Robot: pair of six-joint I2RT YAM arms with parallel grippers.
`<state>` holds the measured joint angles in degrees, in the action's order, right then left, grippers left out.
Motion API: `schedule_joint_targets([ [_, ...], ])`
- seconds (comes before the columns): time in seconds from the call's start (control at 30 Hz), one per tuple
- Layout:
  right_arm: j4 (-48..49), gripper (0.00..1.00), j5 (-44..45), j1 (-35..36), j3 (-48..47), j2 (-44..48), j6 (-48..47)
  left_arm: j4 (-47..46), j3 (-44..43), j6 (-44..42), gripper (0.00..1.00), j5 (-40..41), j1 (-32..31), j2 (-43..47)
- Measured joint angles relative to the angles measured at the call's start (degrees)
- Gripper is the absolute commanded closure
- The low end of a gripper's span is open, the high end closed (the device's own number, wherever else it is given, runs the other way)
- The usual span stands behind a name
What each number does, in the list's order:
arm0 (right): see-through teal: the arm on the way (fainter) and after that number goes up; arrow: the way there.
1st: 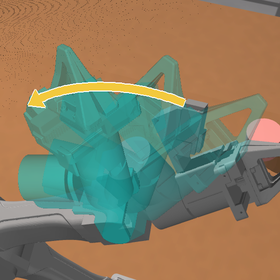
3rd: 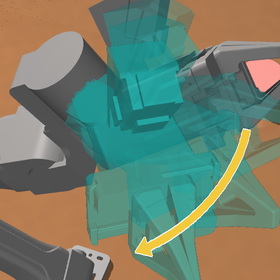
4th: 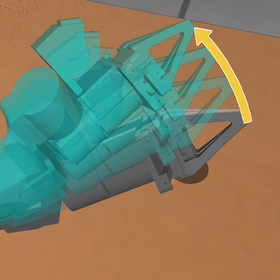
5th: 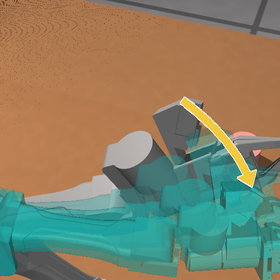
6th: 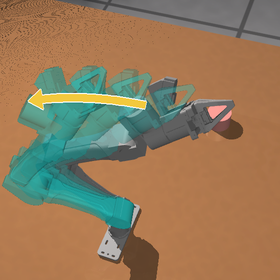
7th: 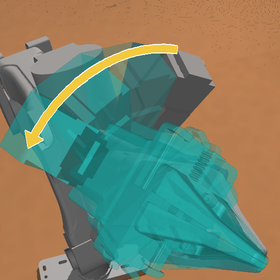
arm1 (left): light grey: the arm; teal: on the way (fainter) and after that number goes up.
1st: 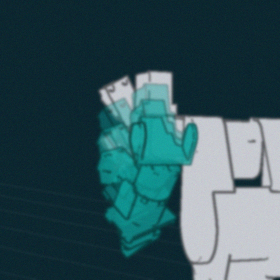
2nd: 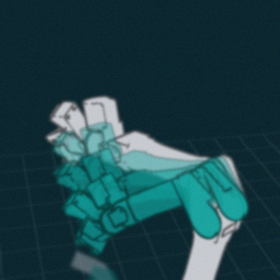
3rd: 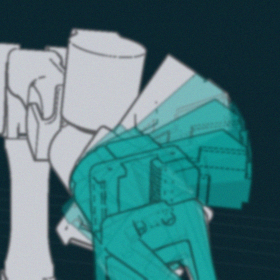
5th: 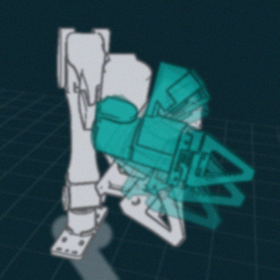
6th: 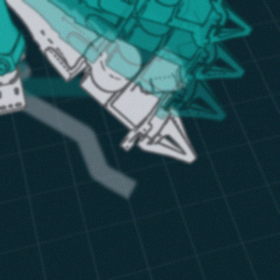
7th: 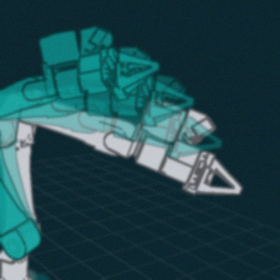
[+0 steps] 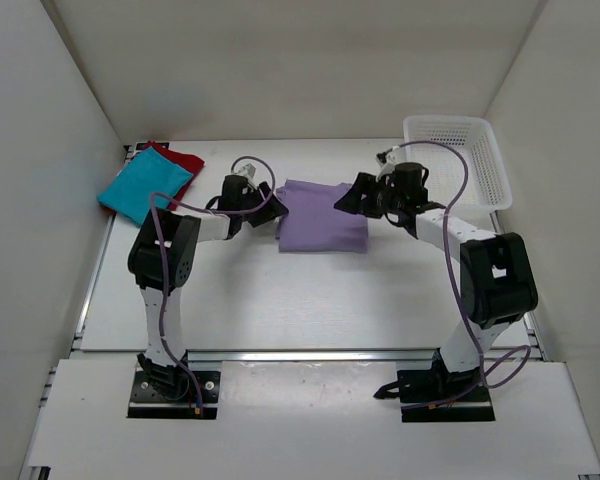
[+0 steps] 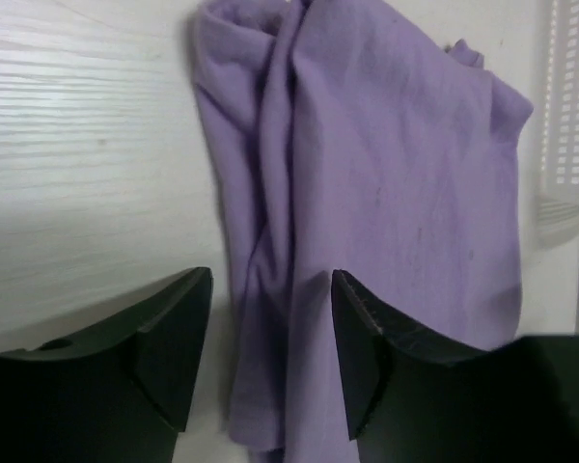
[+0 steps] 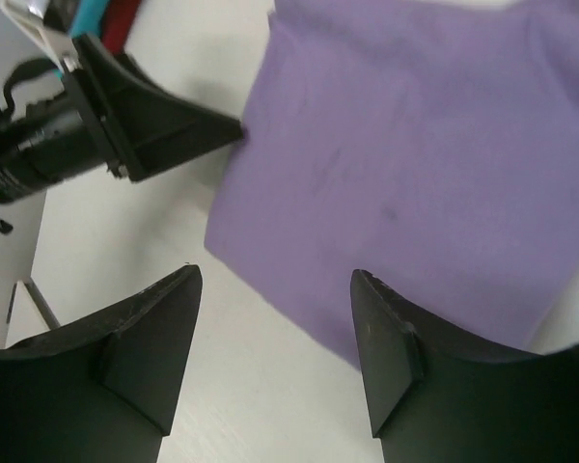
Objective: Fold and stack the t-shirts
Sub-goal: Put the neatly folded tshirt into the corner of the board with the left arm
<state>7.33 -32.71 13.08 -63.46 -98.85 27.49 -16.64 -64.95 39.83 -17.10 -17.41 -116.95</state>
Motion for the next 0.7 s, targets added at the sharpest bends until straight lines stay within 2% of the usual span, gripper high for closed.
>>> schedule_joint_targets([
  [0.07, 1.3, 0.39, -0.1, 0.0, 4.0, 1.2, 0.9, 1.0, -2.0, -1.1, 0.48, 0.2, -1.1, -1.8],
  [0.13, 2.9, 0.38, -0.7, 0.1, 8.1, 2.6, 1.9, 2.5, -5.8, -1.9, 0.68, 0.2, -2.5, -4.3],
  [0.2, 4.0, 0.39, -1.2, 0.2, 11.8, 4.3, 2.9, 4.2, -10.1, -2.3, 0.82, 0.2, -3.9, -7.6],
  [0.23, 4.1, 0.39, -1.4, 0.2, 13.1, 5.4, 3.0, 4.3, -12.0, -2.2, 0.85, -0.2, -4.5, -9.0],
  [0.3, 5.0, 0.39, -1.9, 0.0, 15.5, 7.7, 3.3, 4.3, -15.1, -1.3, 0.98, -0.7, -5.6, -11.1],
  [0.5, 8.8, 0.39, -3.4, -1.9, 24.9, 18.1, 4.3, 9.7, -23.9, 1.1, 1.00, -3.1, -6.1, -13.7],
  [0.7, 10.2, 0.39, -4.1, -2.2, 32.9, 23.7, 5.0, 15.0, -39.2, 2.1, 1.00, -6.7, -0.7, -13.4],
])
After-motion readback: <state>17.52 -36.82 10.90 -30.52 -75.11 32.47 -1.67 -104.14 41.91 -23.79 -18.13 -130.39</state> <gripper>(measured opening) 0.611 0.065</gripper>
